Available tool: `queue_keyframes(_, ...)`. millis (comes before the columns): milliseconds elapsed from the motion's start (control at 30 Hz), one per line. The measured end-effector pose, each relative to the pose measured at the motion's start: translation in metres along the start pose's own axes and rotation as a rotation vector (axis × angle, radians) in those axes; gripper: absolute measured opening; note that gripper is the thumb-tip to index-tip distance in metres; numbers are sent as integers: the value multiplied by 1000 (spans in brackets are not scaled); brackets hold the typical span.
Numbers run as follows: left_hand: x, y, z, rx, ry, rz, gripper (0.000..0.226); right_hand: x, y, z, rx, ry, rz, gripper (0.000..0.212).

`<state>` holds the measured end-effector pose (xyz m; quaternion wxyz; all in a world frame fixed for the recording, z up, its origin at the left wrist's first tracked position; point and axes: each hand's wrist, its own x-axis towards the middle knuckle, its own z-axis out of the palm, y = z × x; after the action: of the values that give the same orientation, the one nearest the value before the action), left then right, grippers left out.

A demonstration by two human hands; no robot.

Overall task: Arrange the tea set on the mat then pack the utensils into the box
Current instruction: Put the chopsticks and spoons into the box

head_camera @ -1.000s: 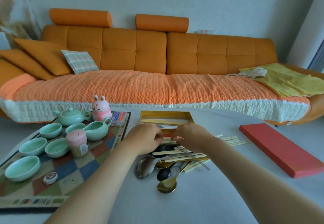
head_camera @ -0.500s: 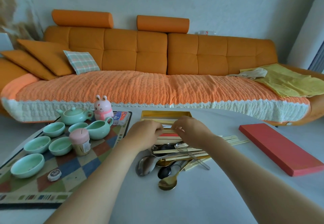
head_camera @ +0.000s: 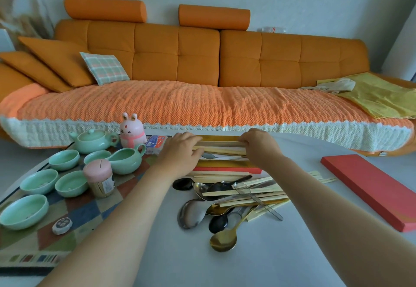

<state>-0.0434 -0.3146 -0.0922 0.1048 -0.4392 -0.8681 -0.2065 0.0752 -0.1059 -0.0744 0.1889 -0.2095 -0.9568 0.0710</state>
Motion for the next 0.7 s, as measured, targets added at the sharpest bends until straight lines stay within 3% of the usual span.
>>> queue_keyframes(233,11,-2,11,32,-233,-9,60,21,-2,13,38,-52,100,38)
queue_keyframes(433,11,7,9,109,-287,-1,65,12,-4,6,117,-285,19,27)
queue_keyframes(567,6,14,8,106,-189,53,58,3,-3,-5,115,-322,-10,32)
queue_keyframes(700,2,30,4,86,46,175,37,-15,-4,-20,205,-124,-118,28)
